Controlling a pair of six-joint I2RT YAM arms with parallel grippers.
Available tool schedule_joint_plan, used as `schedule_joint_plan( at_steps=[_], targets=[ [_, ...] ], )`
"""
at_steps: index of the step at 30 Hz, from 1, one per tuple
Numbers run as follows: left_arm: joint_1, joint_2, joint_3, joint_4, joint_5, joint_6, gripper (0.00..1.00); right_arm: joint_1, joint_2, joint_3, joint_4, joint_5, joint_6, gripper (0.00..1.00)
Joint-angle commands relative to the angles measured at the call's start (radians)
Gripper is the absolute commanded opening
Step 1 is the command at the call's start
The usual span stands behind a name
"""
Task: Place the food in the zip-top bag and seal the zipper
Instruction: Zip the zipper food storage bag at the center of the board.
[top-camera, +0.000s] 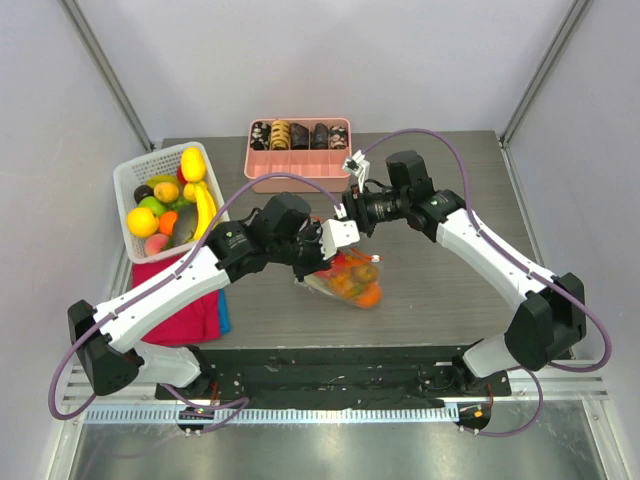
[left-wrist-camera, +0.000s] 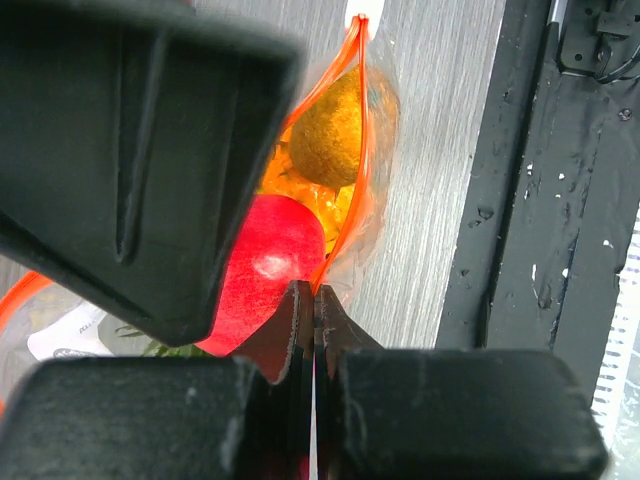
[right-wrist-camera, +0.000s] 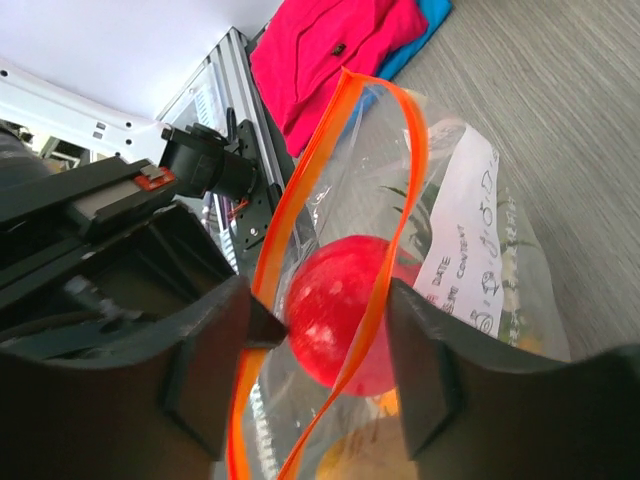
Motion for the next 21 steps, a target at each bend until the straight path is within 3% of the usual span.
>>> schedule_joint_plan(
  at_steps=[1,7,12,17,21],
  targets=[
    [-0.006,-0.037,-0.008,0.004,0.022,-0.003,0.00,-0.005,-0.096,0.031,-0.019,0.043,-0.053,0.68],
    [-0.018,-0.055,-0.022,0.004,0.028,0.003,0.00,-0.041,-0.200,0.034,-0.040,0.131,-0.100,0.76],
    [-0.026,-0.066,-0.023,-0.002,0.018,0.004,0.00,-0.100,-0.309,0.027,-0.098,0.183,-0.169,0.76],
    [-0.026,-0.066,-0.022,-0.002,0.007,0.003,0.00,-0.154,-0.552,-0.125,-0.135,0.197,-0.278,0.75],
    [-0.026,-0.073,-0.026,0.004,0.017,0.003,0.00,-0.154,-0.752,-0.315,-0.068,0.212,-0.274,0.70]
  ],
)
